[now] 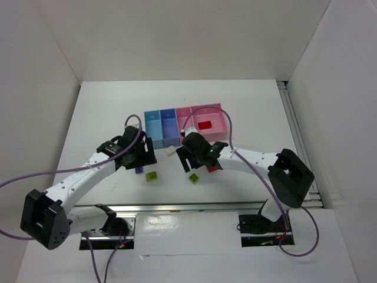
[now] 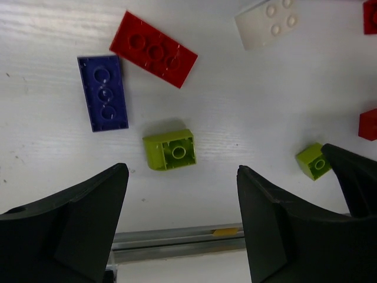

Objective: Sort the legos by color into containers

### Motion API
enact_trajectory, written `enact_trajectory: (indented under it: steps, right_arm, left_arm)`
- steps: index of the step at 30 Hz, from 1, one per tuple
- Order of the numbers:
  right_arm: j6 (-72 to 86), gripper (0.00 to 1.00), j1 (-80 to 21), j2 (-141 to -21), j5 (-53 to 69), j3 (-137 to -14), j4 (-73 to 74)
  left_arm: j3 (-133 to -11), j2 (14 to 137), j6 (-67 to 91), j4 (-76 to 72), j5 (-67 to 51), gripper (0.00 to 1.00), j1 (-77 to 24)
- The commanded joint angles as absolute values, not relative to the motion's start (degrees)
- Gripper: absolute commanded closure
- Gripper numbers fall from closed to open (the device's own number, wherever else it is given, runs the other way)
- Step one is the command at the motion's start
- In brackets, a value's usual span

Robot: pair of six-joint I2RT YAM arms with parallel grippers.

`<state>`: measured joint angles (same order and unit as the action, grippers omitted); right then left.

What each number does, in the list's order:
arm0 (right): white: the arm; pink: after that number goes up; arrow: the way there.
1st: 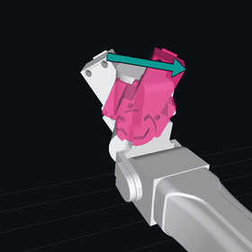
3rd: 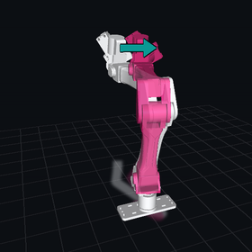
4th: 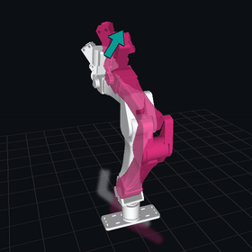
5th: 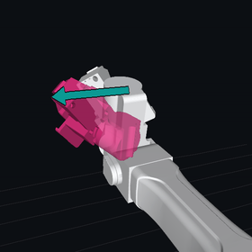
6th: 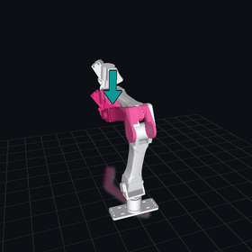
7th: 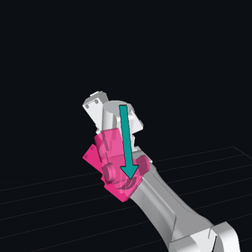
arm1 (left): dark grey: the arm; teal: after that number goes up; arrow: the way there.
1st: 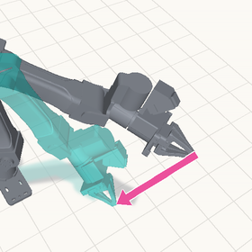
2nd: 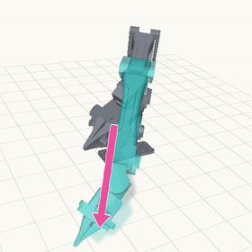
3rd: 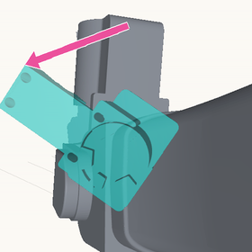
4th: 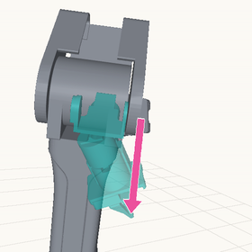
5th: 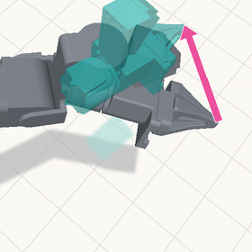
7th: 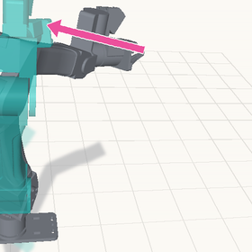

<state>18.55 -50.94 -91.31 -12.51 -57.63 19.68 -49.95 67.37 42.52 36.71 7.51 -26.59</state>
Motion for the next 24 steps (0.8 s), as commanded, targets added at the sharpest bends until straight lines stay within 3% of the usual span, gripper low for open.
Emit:
enact_trajectory:
  steps: [1, 14, 20, 23, 24]
  right_arm:
    - [16.2, 0.17, -54.2, -91.7, -10.4, -56.6, 20.3]
    - [16.7, 0.2, -55.3, -93.8, -8.9, -53.3, 20.8]
    - [17.3, 0.34, -56.0, -93.9, -8.9, -52.1, 20.8]
    - [17.9, 0.49, -57.1, -93.9, -10.8, -52.1, 21.4]
    - [19.0, 0.62, -57.1, -93.9, -12.3, -52.1, 21.9]
  left_arm:
    - [-46.9, 65.8, 48.2, 34.8, 6.6, 0.15, -27.9]
    - [-43.9, 70.7, 48.9, 33.1, 6.0, 0.15, -30.1]
    - [-42.7, 74.4, 51.3, 29.7, 6.5, 0.15, -31.4]
    - [-42.0, 75.6, 51.9, 29.2, 6.5, 0.15, -31.4]
    - [-41.4, 75.6, 51.9, 29.2, 7.2, 0.15, -31.4]
